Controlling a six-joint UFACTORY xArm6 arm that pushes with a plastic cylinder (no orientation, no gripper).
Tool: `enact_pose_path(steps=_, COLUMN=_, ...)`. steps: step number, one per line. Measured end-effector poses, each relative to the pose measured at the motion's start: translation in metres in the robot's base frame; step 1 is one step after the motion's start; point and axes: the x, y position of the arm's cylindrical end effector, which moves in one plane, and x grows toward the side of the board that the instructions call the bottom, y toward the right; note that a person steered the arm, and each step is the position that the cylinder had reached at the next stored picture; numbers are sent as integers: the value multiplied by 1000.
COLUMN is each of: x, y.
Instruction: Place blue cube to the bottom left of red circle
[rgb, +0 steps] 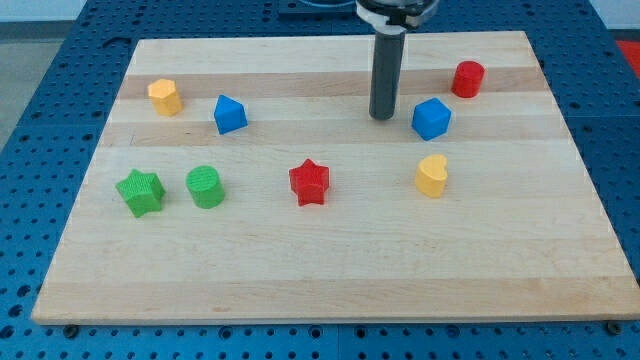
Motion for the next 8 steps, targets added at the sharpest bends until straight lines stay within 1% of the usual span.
enact_pose_path(steps=1, x=23, y=-5)
enact_pose_path(steps=2, x=46, y=8)
enact_pose_path(steps=3, x=41, y=44)
enact_pose_path(steps=5, x=-1, y=105)
enact_pose_path(steps=6, x=7, y=120)
enact_pose_path(steps=7, x=13, y=99)
enact_pose_path(steps=8, x=13, y=59)
